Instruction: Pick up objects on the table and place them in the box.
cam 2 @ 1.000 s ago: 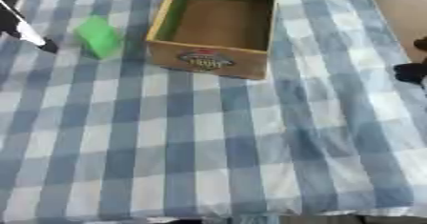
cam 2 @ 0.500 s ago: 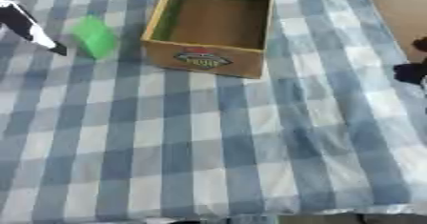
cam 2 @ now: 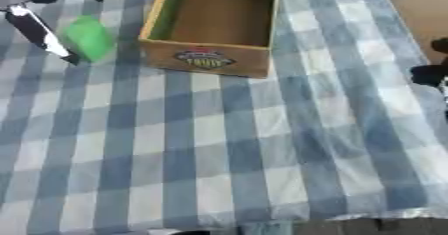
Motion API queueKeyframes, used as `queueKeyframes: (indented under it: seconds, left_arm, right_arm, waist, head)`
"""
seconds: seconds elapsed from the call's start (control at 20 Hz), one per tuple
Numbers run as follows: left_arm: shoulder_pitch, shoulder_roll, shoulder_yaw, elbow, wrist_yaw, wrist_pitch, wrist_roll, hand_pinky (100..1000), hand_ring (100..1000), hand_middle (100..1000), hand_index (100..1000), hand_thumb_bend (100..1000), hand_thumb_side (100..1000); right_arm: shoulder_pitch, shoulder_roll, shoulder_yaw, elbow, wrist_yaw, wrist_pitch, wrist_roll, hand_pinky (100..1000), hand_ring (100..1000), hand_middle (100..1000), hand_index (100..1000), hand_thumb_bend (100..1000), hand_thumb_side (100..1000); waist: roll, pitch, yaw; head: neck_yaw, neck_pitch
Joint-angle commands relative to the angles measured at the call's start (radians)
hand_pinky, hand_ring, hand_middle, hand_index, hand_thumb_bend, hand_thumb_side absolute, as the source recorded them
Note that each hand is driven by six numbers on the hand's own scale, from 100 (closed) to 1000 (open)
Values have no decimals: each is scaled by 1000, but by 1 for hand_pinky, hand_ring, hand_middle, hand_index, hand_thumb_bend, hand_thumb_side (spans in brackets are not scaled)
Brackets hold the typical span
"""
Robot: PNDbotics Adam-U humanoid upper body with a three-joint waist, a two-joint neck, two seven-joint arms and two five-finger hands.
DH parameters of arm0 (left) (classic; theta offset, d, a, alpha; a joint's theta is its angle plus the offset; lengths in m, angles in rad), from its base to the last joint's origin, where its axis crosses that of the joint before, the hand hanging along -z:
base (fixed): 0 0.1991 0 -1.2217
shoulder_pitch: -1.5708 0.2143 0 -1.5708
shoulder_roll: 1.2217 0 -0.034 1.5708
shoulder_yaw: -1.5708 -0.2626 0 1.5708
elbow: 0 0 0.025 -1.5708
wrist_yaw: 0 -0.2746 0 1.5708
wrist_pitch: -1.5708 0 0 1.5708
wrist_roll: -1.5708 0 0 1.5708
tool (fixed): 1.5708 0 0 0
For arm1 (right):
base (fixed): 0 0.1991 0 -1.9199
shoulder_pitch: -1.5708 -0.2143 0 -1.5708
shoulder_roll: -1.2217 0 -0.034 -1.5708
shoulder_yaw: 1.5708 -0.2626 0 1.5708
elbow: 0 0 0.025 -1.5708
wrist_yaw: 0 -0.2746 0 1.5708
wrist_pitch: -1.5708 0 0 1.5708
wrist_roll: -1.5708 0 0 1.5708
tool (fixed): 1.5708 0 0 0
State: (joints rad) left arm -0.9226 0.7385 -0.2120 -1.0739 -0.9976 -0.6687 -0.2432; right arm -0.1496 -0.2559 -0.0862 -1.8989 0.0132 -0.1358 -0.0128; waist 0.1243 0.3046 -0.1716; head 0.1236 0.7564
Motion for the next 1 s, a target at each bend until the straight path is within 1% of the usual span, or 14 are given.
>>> queueKeyframes:
  seconds: [0.05, 0.3, 0.5, 0.65, 0.85, 1.0]
  left_arm:
    - [-20, 18, 14, 12, -29, -3, 12, 778, 785, 744, 848, 859, 447]
    - [-20, 15, 17, 30, -54, -4, 8, 775, 773, 729, 837, 861, 449]
    - [-19, 14, 18, 38, -64, -4, -1, 770, 763, 714, 825, 846, 445]
    - [-18, 15, 20, 45, -73, 2, -13, 767, 757, 706, 819, 832, 447]
    - [-17, 17, 24, 50, -87, 11, -29, 764, 754, 702, 815, 837, 452]
    - [-17, 16, 30, 51, -94, 21, -26, 754, 739, 683, 800, 820, 442]
  right_arm:
    - [-10, -15, -2, -12, -1, -1, 6, 681, 664, 808, 841, 100, 680]
    - [-11, -15, -2, -12, -1, -2, 6, 681, 664, 808, 842, 100, 680]
    - [-13, -15, -1, -12, -1, -2, 8, 681, 664, 808, 842, 100, 680]
    - [-12, -16, -2, -12, -1, -2, 9, 681, 664, 808, 842, 100, 680]
    - [-12, -16, -2, -12, -1, -2, 9, 681, 664, 809, 842, 100, 680]
    - [-13, -16, -1, -11, -1, -2, 11, 681, 665, 809, 842, 100, 679]
  waist:
    - [-2, -15, -1]
    - [-1, -12, -2]
    - [-1, -11, -2]
    - [-1, -11, -3]
    - [-2, -11, -3]
    - [-4, -11, -2]
  head:
    - [0, 13]
    - [0, 14]
    - [2, 14]
    - [4, 14]
    - [4, 13]
    - [3, 12]
